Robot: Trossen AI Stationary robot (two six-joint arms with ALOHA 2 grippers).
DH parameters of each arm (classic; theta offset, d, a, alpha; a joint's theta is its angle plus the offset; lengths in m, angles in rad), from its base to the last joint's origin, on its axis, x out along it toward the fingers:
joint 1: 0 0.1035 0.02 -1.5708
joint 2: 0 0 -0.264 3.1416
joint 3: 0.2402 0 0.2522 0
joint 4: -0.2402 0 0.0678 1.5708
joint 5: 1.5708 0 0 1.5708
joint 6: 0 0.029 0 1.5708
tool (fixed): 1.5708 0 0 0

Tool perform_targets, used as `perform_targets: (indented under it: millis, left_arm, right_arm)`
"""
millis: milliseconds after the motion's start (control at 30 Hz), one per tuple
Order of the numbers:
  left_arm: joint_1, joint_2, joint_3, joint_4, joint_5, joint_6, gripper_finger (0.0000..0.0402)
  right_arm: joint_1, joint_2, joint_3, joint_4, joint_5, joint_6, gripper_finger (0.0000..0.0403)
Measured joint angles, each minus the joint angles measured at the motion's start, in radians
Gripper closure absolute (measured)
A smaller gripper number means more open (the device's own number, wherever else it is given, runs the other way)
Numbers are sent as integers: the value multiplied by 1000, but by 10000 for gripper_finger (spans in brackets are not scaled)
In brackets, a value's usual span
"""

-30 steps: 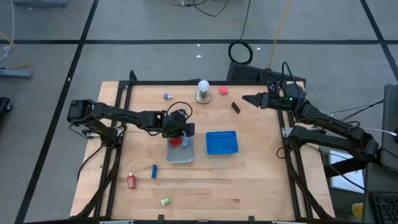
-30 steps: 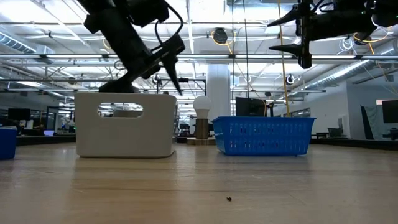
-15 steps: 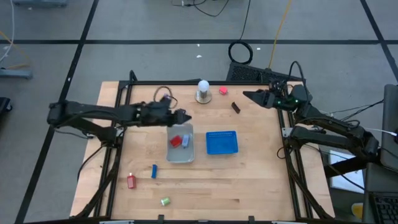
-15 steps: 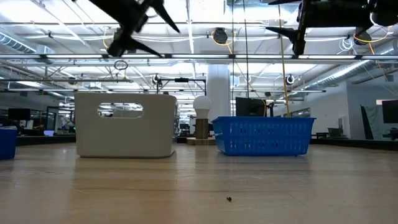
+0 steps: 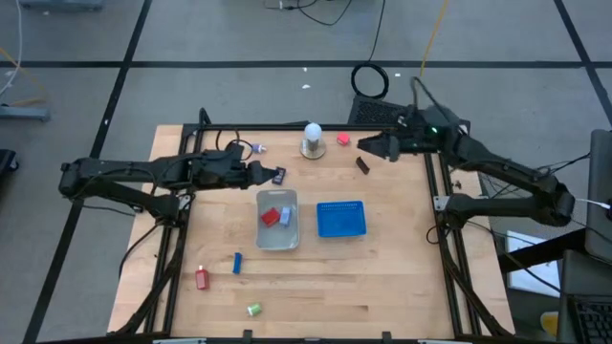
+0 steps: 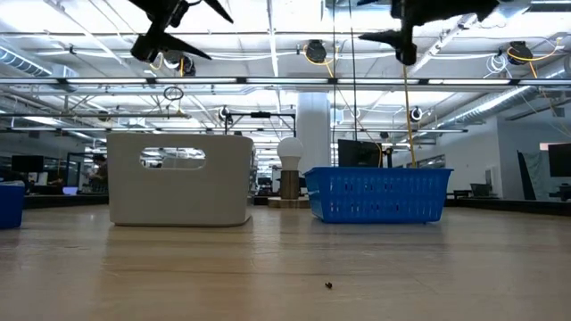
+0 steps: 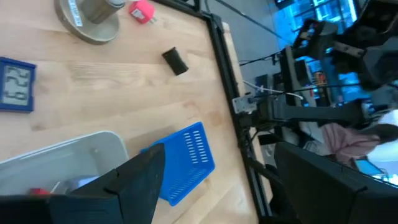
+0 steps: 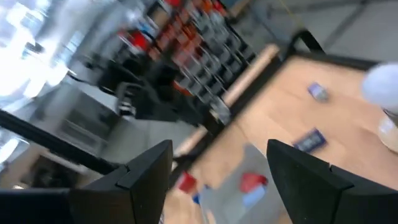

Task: Pick & Place Office items
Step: Put the black digital clock into the blue bin

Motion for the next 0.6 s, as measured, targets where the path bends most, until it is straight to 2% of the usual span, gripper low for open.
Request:
perform_targets:
  millis: [167,300,433,600]
  left_arm:
    - [-8,-27,-1,-68,1,-17,96]
    - [-19,-44,0,-131,0,-40,96]
    - [-28,-66,2,-181,-1,-63,96]
    - [-34,-71,-1,-229,-1,-74,96]
  right_arm:
    - [0,157,198,-318,4,-135,147]
    - [-4,268,304,-493,8,-216,147]
    - [-8,347,356,-565,9,-254,147]
    - [-24,403,359,-599,16,-272,147]
